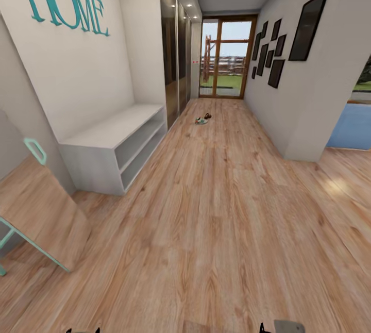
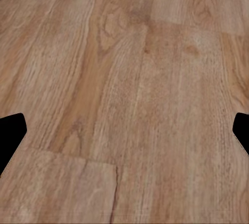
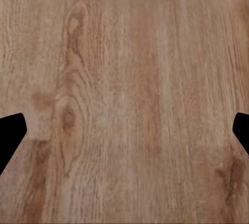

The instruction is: Pick up the two gym shoes and the two sandals from the corridor floor and place them onto the hallstand (shoe rack) in the corridor, making sure they are on the rack and not on the floor. Arrange them so the two gym shoes are next to each other and the two sandals are next to each other.

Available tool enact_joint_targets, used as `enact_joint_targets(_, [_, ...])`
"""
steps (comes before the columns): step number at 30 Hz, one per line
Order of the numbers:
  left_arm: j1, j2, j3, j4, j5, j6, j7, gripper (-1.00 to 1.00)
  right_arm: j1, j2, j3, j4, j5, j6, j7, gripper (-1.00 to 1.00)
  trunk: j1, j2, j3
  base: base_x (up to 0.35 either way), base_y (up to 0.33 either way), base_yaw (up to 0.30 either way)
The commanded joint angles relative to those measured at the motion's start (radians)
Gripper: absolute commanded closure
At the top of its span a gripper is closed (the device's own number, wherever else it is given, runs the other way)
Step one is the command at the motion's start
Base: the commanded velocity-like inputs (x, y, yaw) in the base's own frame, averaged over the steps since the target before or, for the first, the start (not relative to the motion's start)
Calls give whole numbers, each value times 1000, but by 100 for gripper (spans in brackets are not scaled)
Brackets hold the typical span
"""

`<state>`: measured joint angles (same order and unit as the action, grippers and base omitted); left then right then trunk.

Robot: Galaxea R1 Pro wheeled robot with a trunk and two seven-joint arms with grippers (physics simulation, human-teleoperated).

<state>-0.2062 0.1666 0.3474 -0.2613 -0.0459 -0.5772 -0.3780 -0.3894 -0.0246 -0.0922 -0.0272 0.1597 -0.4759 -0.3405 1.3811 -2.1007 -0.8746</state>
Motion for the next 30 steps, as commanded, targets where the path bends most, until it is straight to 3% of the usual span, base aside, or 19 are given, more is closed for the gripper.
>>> enact_joint_targets(1, [-1,0,8,1,-5,-3,-7,-100,-1,0,-8,1,11,-3,-3,-100,0,0,-1,340,0,0])
enact_joint_targets(30, [-1,-1,7,4,-5,-9,-7,-100,-1,1,-8,1,10,-3,-3,-100,0,0,-1,340,0,0])
